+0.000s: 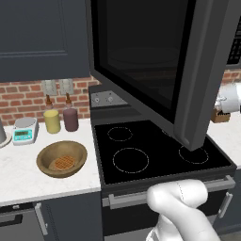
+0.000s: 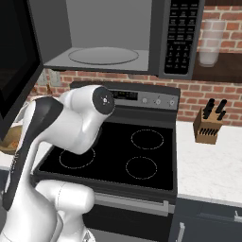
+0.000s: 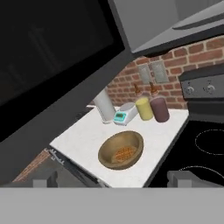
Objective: Open the microwave, place the bowl with waffle inside the microwave, then close the microwave door and turn it on.
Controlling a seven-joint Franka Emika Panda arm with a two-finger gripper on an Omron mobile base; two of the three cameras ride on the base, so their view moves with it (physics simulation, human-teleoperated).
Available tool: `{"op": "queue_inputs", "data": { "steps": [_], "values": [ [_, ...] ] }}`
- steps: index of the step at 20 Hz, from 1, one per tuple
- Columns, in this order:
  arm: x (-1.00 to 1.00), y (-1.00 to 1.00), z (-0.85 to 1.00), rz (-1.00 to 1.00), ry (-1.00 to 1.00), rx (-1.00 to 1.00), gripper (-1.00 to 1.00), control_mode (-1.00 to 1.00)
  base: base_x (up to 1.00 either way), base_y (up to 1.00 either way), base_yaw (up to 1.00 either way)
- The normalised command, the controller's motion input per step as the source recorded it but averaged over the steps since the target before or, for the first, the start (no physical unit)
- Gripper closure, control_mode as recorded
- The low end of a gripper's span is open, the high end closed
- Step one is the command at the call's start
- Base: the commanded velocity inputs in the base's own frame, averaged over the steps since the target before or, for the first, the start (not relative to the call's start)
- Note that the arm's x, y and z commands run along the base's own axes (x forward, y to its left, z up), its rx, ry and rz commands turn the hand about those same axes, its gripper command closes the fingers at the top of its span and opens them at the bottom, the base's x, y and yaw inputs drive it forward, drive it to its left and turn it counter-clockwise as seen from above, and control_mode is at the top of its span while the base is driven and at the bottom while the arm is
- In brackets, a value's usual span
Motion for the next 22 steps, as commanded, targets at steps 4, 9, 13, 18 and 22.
{"op": "queue_inputs", "data": {
  "steps": [4,9,13,18,22],
  "values": [
    [0.14,0.4,0.0,0.14,0.0,0.08,-1.0,-1.0,0.0,0.0,0.0],
    [0.22,0.47,0.0,0.25,0.1,0.0,-1.0,-1.0,0.0,0.0,0.0],
    [0.2,0.52,0.0,0.37,0.17,0.0,-1.0,-1.0,0.0,0.0,0.0],
    [0.08,0.61,0.0,0.41,0.14,0.0,-1.0,-1.0,0.0,0.0,0.0],
    [0.0,0.61,0.0,0.39,0.0,0.0,-1.0,-1.0,0.0,0.0,0.0]
  ]
}}
